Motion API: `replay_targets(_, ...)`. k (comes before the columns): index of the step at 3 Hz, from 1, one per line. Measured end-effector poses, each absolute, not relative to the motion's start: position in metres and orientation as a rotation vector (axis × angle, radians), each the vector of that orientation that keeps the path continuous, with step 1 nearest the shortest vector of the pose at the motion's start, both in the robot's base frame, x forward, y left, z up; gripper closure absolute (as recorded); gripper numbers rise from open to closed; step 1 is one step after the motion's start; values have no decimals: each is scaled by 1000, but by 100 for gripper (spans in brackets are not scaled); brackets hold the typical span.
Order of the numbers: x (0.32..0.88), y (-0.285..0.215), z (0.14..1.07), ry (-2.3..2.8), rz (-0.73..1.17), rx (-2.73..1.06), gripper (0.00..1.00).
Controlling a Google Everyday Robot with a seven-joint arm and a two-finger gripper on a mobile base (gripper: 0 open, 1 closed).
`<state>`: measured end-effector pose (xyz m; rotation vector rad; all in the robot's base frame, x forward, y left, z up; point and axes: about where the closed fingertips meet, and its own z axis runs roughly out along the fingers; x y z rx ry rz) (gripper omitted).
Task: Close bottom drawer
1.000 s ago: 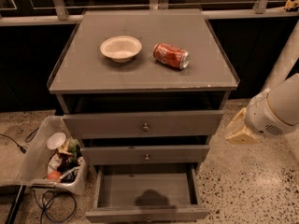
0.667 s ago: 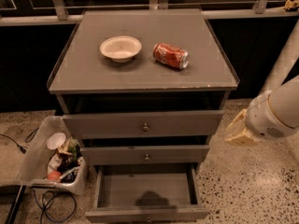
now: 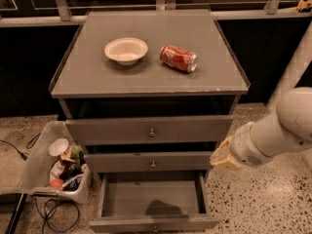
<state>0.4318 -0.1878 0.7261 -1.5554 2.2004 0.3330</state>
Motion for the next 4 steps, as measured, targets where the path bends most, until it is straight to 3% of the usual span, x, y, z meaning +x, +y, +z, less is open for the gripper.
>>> replay_targets(3,464,-187,584,2155,494,-1377,100)
replay_targets(4,464,-186,576,2163,508,-1380,100)
